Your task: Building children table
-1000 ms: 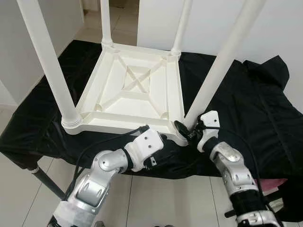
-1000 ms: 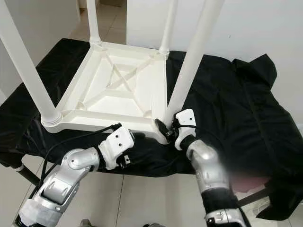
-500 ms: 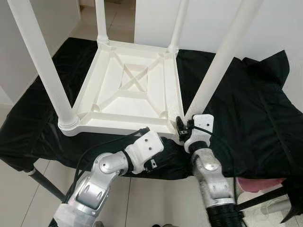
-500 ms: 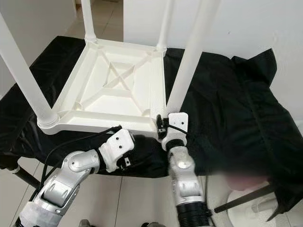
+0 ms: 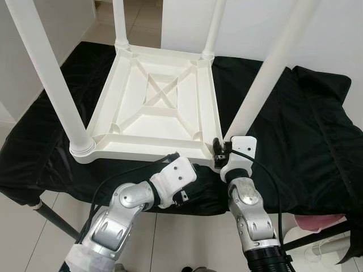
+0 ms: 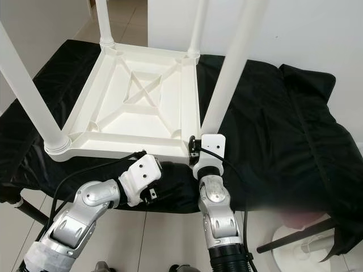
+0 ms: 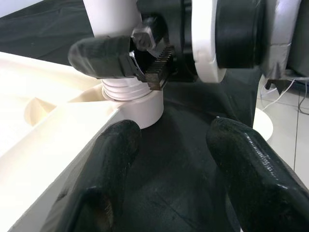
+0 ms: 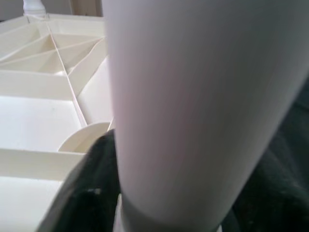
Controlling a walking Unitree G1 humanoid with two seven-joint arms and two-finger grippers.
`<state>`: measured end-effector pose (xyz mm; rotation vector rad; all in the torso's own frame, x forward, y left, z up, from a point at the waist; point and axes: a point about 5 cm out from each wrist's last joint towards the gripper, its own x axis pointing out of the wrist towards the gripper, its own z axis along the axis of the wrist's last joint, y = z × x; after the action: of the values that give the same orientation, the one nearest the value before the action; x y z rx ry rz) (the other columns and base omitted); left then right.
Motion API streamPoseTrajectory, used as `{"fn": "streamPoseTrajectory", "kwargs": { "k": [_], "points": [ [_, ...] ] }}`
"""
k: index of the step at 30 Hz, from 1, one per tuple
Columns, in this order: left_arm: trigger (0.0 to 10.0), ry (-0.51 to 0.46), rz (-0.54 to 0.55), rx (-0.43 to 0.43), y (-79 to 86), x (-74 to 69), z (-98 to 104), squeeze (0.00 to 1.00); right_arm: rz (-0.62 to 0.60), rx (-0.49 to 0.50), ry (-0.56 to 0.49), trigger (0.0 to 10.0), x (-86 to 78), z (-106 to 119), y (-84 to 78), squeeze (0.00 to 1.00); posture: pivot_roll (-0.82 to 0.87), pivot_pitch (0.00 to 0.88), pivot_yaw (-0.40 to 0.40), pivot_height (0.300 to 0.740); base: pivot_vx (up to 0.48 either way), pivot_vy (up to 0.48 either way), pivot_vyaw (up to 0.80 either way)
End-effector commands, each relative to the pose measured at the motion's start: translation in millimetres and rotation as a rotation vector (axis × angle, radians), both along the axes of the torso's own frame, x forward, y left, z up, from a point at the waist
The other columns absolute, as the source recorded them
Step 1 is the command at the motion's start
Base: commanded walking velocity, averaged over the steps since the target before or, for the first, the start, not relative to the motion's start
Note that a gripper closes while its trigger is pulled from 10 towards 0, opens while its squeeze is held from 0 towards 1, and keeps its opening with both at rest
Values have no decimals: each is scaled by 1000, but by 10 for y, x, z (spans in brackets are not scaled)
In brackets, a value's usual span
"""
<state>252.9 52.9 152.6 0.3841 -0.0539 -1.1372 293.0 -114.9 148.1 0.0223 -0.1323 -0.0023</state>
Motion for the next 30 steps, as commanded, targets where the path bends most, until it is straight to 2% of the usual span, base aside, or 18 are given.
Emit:
{"fn": "streamPoseTrajectory", "kwargs": {
  "k": [1, 5, 6, 7, 8, 14, 18, 21, 25, 28, 30],
  "points": [
    [10000, -28, 74, -17, -12, 28, 21, 0, 37, -17, -3, 10000, -31, -10, -47, 1000, 12, 109, -89, 740, 0, 0, 0],
    [10000, -29, 73, -18, -18, 34, 23, 0, 67, -20, 1, 10000, -47, -18, -158, 1000, 7, 109, -89, 740, 0, 0, 0],
    [10000, -29, 73, -19, -19, 36, 22, 0, 81, -30, -2, 10000, -51, -18, -183, 125, 4, 109, -88, 740, 0, 0, 0],
    [10000, -29, 73, -19, -19, 36, 22, 0, 81, -30, -2, 10000, -51, -18, -183, 125, 4, 109, -88, 740, 0, 0, 0],
    [10000, -29, 74, -19, -20, 38, 23, 0, 132, -46, 0, 10000, -61, -26, -238, 0, 4, 108, -87, 740, 0, 0, 0],
    [10000, -32, 69, -21, -29, 43, 30, 0, 258, -116, 2, 10000, -46, -50, -383, 0, 2, 106, -84, 740, 0, 0, 0],
    [10000, -34, 67, -21, -34, 52, 37, 0, 362, -139, 14, 10000, -28, -70, -416, 0, 1, 103, -80, 740, 0, 0, 0],
    [10000, -36, 55, -20, -50, 58, 45, 0, 492, -181, 22, 10000, 68, -87, -442, 0, -1, 97, -69, 740, 0, 0, 0],
    [10000, -37, 52, -20, -56, 56, 47, 0, 513, -184, 21, 10000, 93, -83, -433, 0, -1, 95, -67, 740, 0, 0, 0],
    [10000, -39, 46, -18, -65, 60, 49, 0, 516, -138, 27, 10000, 230, -59, -448, 0, 6, 88, -66, 740, 0, 0, 0],
    [10000, -39, 46, -18, -65, 63, 48, 0, 516, -124, 28, 10000, 251, -58, -454, 0, 6, 88, -66, 740, 0, 0, 0]
  ]
}}
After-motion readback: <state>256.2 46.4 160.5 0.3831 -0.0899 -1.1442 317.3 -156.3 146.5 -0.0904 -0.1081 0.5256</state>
